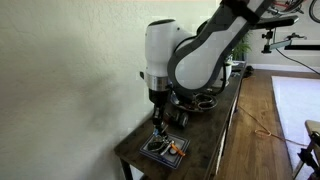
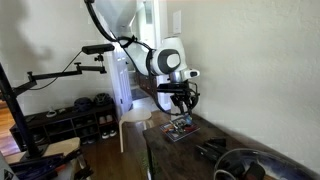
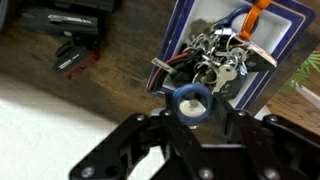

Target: Put the black gadget on the circle shaped tray and the keys on the square tray

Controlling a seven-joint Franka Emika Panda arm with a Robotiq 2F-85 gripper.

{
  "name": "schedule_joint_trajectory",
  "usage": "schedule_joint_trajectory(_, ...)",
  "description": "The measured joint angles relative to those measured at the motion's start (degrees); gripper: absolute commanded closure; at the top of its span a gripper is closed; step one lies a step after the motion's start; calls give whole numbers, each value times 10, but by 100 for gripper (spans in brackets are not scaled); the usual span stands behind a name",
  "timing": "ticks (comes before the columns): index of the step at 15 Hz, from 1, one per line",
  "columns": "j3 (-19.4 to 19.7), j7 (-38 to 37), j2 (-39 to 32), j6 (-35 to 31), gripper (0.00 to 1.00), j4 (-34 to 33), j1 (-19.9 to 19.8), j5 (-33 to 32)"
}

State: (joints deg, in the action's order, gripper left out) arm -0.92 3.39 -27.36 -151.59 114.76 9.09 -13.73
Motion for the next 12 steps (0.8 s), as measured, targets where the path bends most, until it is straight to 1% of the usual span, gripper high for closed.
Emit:
schedule_joint_trajectory(4, 0, 2, -10, 0, 84, 11, -1, 0)
schedule_joint_trajectory(8, -1, 7, -35, 0, 84, 11, -1, 1)
schedule_joint_trajectory(9, -1, 8, -38, 0, 64, 11, -1, 1)
schedule_joint_trajectory(10, -2, 9, -38, 0, 34, 11, -1, 1)
schedule_joint_trajectory(11, -2, 10, -38, 0, 33, 11, -1, 1)
schedule_joint_trajectory(12, -3, 10, -38, 0, 29, 10, -1, 1)
